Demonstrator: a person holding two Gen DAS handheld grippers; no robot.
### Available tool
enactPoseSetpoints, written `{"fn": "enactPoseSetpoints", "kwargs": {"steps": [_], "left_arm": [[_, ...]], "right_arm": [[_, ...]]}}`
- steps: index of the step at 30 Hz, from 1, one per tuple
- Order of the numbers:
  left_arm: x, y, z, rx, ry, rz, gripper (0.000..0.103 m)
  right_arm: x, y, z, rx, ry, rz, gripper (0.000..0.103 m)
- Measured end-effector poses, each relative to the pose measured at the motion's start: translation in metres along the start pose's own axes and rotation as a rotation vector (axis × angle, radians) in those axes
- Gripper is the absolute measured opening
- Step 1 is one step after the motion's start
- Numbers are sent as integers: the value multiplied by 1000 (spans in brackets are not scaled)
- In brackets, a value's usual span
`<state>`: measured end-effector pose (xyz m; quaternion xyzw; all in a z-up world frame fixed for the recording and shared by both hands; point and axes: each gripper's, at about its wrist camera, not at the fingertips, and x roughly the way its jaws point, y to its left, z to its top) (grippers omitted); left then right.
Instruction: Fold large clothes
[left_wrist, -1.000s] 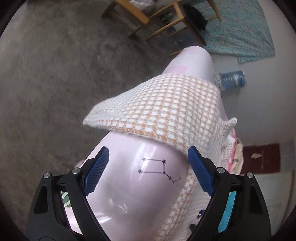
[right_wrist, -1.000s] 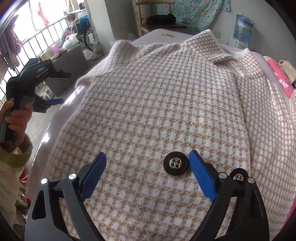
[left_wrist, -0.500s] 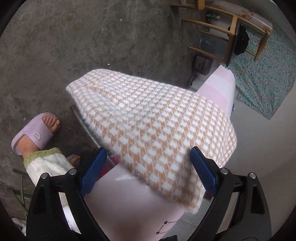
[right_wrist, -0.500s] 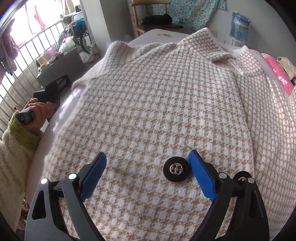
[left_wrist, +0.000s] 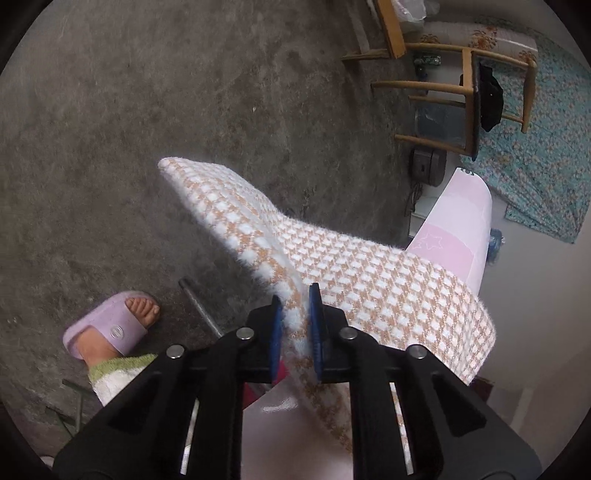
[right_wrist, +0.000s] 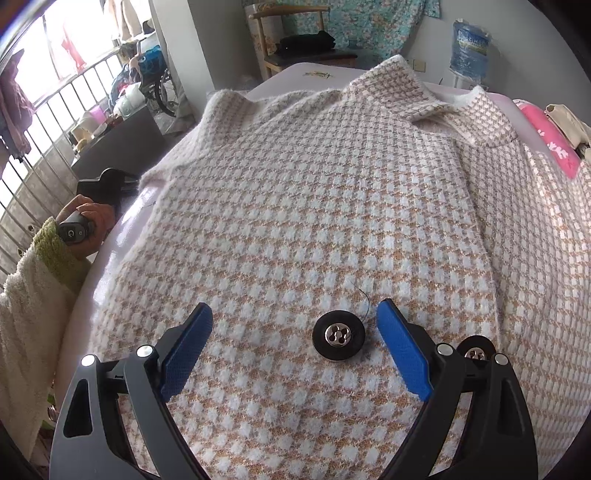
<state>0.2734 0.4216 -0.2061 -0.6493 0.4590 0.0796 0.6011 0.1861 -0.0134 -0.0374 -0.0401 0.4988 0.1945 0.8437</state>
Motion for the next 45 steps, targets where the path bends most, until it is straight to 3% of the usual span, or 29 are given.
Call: {"fn": "enactPoseSetpoints", "kwargs": {"steps": [4,7,11,14,17,19,22,24,26,29,32,39,45], "left_arm": [[-40,-40,-12,184,-175,122,8],[-76,-89,-41,383,-338,236,8],[-115,-172,-123,774,-562,356,8],[-121,-217,-208,1074,-666,411,8],[-106,-238,-291,1350,-729,482,9],[-88,-238,-337,1502,-721,522,9],[-57,-222,-381,1639,-573,520,16],[-35,-206,-395,1671,-427,516,18],[-10,-187,-403,1672,-291,544,47],[5,-159,-402,1644,-203,570,54],[2,-137,-400,1605,-199,576,72],[-9,-106,-361,1500,-203,616,84],[-9,-102,-342,1421,-182,551,96]], "right_arm": [[-9,-8,-4,25,-14,-1,85],[-19,-14,-8,43,-35,-7,84],[-35,-23,-14,66,-64,-24,84],[-47,-33,-19,89,-88,-38,84],[-58,-43,-26,125,-112,-41,84],[-65,-50,-30,140,-124,-47,84],[-68,-60,-39,157,-122,-54,84],[-68,-66,-44,172,-112,-56,84],[-65,-73,-48,192,-98,-50,84],[-62,-78,-55,207,-78,-39,84],[-57,-79,-59,201,-61,-30,84],[-45,-83,-59,200,-38,-17,87],[-42,-81,-53,178,-31,-28,92]]}}
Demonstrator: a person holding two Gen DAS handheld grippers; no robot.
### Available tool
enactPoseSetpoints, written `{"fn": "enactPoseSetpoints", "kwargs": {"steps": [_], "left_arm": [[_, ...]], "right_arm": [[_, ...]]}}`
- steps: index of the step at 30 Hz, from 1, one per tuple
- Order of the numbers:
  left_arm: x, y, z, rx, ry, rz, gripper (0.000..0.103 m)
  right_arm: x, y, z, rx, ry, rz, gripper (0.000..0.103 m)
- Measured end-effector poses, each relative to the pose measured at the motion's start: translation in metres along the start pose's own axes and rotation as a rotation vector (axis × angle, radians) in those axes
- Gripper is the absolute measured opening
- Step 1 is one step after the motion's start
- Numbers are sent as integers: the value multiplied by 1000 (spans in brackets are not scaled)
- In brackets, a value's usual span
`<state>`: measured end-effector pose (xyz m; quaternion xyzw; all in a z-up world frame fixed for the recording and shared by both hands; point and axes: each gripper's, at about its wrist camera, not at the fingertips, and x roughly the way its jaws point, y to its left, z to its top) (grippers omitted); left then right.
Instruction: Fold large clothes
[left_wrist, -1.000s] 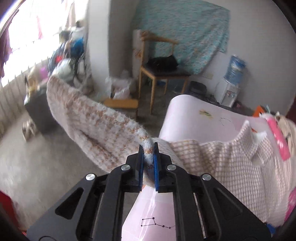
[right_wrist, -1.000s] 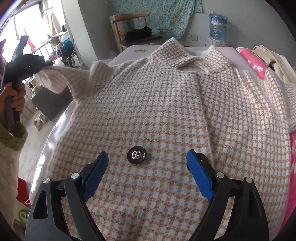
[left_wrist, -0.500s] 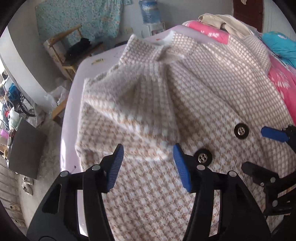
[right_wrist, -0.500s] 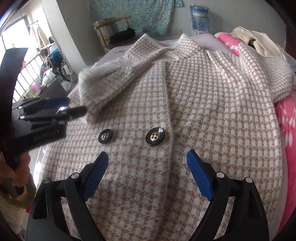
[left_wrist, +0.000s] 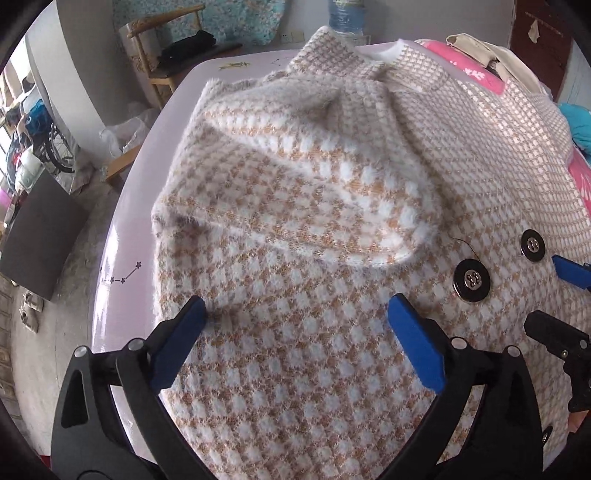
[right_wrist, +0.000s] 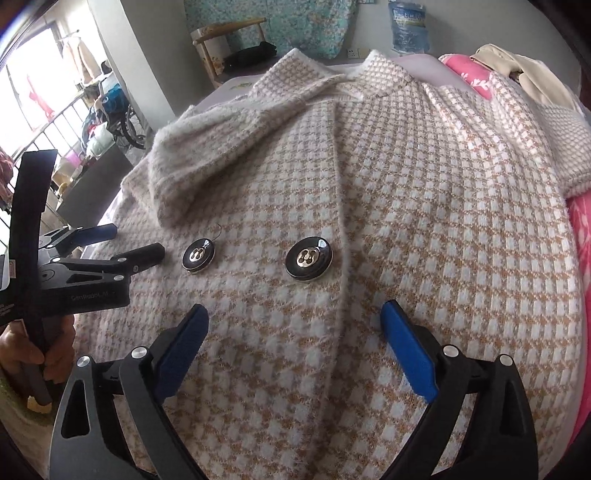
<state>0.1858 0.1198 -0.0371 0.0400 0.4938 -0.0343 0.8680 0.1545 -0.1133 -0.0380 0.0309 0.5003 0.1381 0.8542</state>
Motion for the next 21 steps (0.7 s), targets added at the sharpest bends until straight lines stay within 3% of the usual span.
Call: {"fn": "enactPoseSetpoints", "kwargs": {"steps": [5,9,21], "left_arm": [[0,0,1,-13,-11,-14,96],[0,-1,0,-8,-20,-16,96],[3,-3,3,5,-22,-17,96]], "right_arm": [[-11,3,2,-12,-40,-52,92],[-4,-3,1,-7,-18,-118,94],[4,-11,-1,13,-10,-113,97]]}}
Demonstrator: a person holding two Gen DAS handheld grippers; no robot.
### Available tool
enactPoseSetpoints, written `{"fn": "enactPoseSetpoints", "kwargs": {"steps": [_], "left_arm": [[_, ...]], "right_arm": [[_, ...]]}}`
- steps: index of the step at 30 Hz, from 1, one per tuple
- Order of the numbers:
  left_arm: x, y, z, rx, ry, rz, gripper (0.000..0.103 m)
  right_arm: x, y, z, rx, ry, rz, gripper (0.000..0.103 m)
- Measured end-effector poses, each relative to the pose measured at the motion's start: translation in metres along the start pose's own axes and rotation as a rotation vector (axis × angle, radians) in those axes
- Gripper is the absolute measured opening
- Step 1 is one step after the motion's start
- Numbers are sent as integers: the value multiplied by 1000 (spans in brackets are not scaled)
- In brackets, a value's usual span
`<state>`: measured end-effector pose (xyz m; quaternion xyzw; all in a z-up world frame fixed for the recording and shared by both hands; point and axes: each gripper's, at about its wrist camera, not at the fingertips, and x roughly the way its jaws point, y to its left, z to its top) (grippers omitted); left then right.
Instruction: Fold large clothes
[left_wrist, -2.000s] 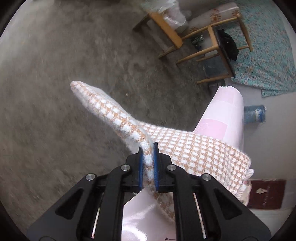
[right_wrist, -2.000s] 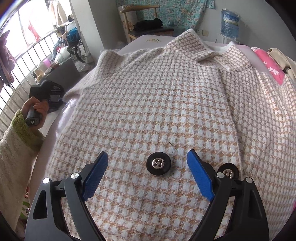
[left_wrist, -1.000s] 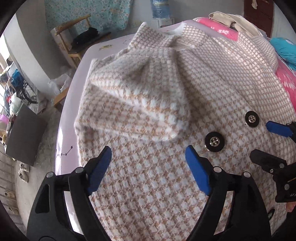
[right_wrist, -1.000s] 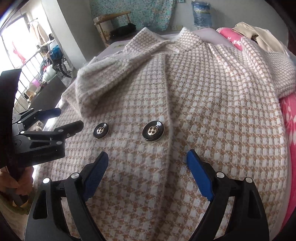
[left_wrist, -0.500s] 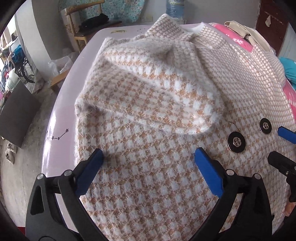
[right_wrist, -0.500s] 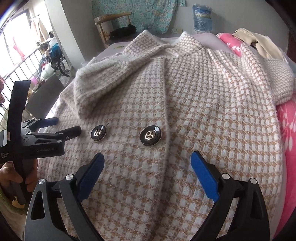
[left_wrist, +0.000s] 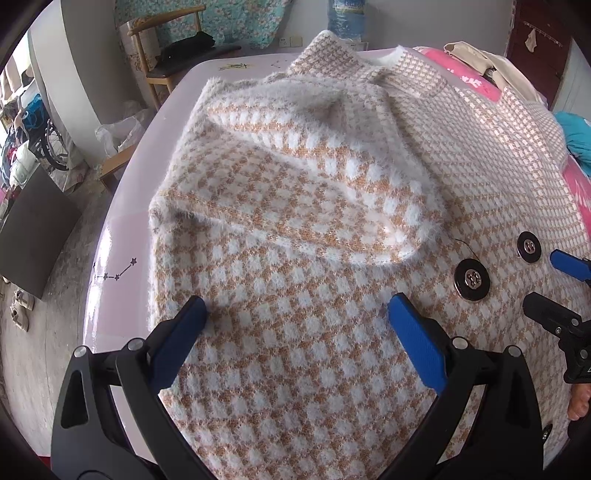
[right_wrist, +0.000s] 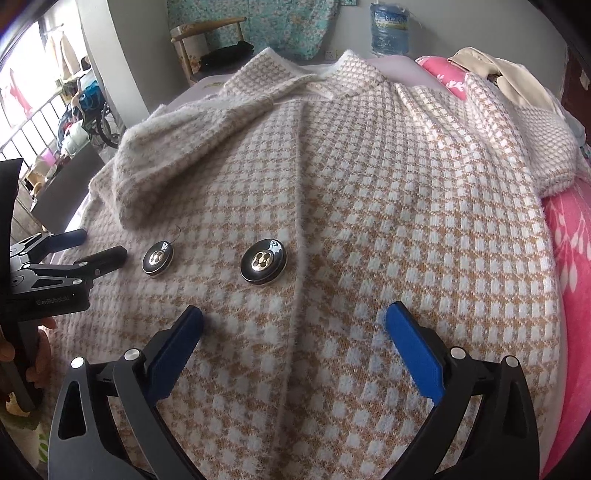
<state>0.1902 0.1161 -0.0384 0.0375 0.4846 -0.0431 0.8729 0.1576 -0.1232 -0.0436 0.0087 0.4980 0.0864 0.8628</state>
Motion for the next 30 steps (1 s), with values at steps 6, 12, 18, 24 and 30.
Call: {"fn": "enactPoseSetpoints", "kwargs": {"steps": [6,12,18,24,30], "left_arm": [[0,1,0,1,9,-1,96],[0,2,0,2,9,-3,96],[0,1,0,2,9,-3,96],[0,1,-2,1,2,-4,96],[1,1,-1,-1,1,-5,96]], "right_arm": [[1,-1,1,6,-4,0,97],[1,0,0,6,-3,2,97],[1,0,1,9,0,3,97],[2,-1,2,11,12,4,97],[5,-2,5,10,53,-3,97]]}}
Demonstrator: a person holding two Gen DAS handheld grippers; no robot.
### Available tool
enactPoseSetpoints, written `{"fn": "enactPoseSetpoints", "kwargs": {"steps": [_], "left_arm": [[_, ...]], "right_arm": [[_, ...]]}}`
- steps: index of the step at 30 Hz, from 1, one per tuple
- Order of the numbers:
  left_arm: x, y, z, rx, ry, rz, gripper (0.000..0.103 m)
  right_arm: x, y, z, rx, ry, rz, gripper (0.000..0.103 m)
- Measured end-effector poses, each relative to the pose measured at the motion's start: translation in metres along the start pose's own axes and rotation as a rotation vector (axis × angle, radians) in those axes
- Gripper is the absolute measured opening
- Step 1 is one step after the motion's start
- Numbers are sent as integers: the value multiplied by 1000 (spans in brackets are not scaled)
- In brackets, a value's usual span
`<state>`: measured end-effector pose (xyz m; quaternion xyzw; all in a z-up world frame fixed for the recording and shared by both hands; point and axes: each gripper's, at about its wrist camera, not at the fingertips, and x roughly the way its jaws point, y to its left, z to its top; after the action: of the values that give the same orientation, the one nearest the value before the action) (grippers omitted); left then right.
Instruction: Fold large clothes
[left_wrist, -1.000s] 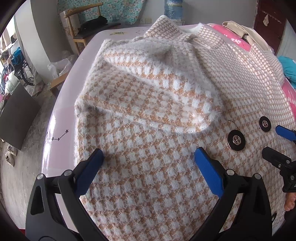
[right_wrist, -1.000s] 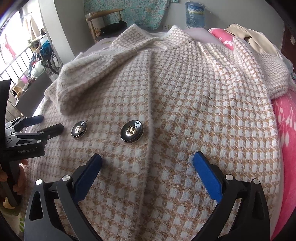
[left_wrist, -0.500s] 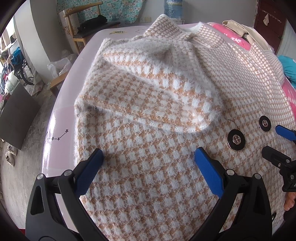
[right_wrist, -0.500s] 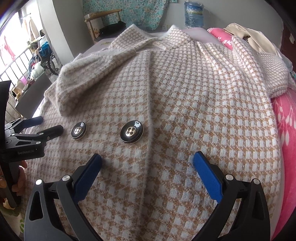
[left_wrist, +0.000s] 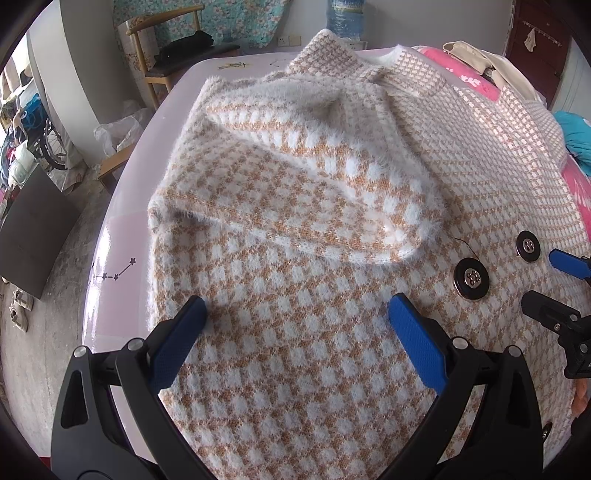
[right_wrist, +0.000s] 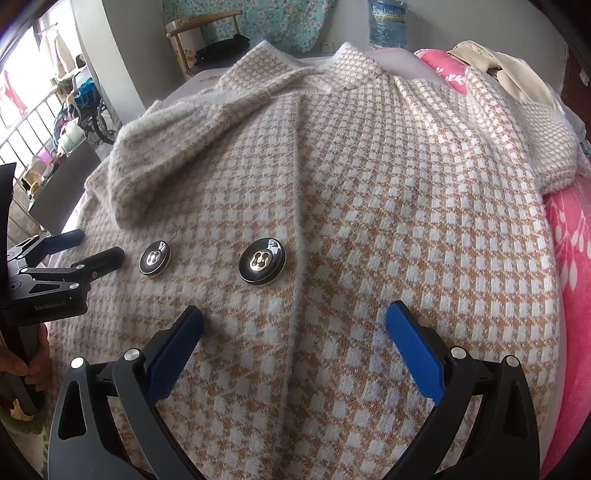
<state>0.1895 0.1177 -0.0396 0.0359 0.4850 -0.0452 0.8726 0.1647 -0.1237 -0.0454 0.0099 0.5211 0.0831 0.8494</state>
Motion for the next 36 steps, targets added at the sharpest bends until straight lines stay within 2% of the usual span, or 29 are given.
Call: {"fn": "enactPoseSetpoints", "kwargs": {"steps": [11,14,17,20,23,26,29,33,35,36], "left_arm": [[0,0,0,-14,0,4,96],[-1,1,1,-20,2,1,96],[-10,8,1,-32,-24,-15,96],[-29,24,6,-61,-67,-17,96],[-44,42,15,-83,-109,18,96],[-42,59,28,-97,-114,56,96],[-32,73,39,-128,-112,55,95],[-13,82,52,-163,-114,38,92],[-2,84,58,-179,-100,27,78],[5,85,60,-188,-84,22,75]], "right_arm": [[1,2,7,6,33,-5,98],[3,0,14,-15,71,17,98],[-4,-8,26,-18,120,105,98],[-22,-16,46,1,93,194,98],[-30,-24,78,30,82,310,98],[-26,-22,114,42,71,395,98],[-12,-14,151,40,48,450,93],[29,-6,197,97,73,524,79],[55,-5,212,161,116,569,73],[65,-2,215,182,135,573,69]]}}
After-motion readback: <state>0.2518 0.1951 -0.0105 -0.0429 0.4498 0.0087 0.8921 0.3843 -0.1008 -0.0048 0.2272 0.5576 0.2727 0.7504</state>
